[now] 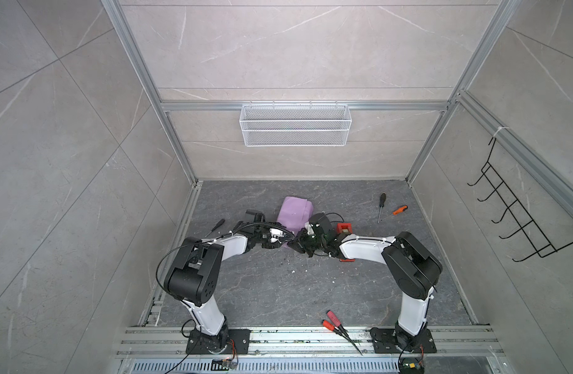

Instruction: Wrap the gift box in paper

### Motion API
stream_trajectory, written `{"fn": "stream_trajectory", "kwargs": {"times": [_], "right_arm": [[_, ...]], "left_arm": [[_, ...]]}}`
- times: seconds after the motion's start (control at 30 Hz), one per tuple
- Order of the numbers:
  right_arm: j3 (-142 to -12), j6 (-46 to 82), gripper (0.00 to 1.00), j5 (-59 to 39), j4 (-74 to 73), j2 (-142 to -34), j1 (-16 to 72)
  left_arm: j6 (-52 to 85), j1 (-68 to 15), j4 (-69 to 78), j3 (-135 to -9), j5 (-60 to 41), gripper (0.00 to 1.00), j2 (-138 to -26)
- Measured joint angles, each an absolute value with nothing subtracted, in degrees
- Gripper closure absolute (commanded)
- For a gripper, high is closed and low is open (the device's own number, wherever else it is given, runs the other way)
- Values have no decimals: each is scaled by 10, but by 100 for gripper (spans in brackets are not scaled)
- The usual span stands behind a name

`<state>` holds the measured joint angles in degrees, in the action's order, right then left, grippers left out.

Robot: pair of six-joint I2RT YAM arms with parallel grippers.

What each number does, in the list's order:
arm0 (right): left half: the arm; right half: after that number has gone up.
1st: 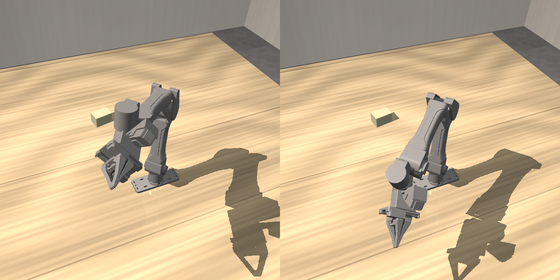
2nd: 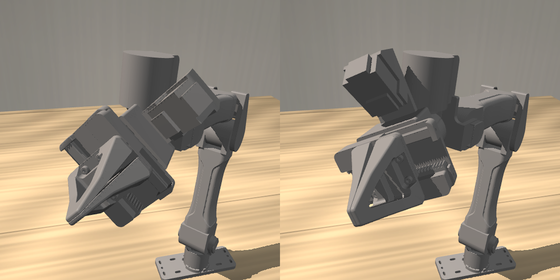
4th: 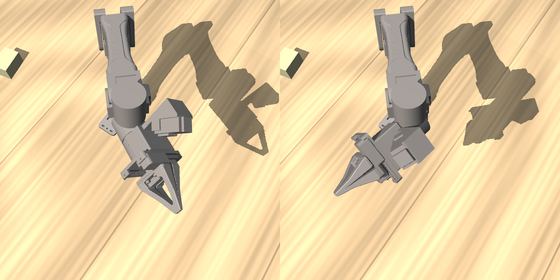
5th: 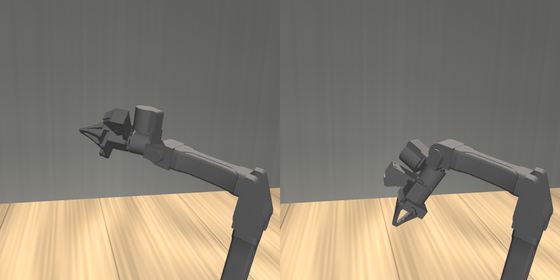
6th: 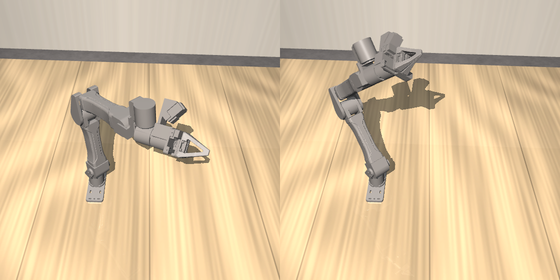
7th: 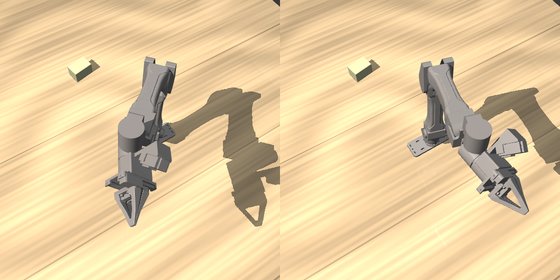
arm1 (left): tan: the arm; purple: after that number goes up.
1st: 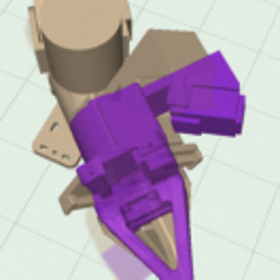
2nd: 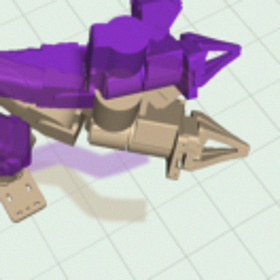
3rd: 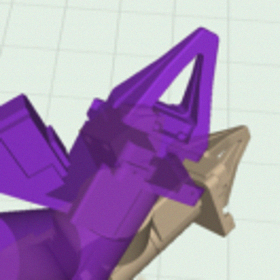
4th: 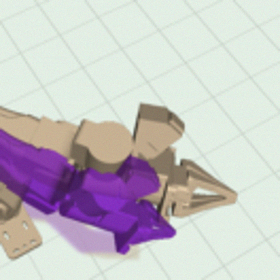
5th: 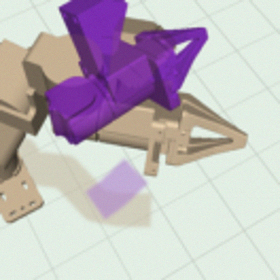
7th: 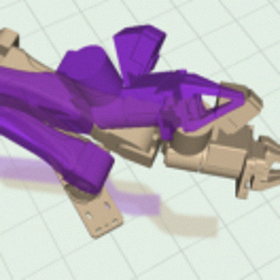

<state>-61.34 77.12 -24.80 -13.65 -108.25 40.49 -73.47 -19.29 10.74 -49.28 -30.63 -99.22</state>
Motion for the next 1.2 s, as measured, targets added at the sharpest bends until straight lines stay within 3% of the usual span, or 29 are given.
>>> {"fn": "stream_trajectory", "kwargs": {"times": [1.0,1.2], "right_arm": [[-637,785,100,-242,-154,-1097,392],[-637,785,89,-261,-144,-1097,404]], "left_arm": [[-733,-192,110,-494,-311,42,-995],[-735,-190,112,-494,-317,42,-997]]}}
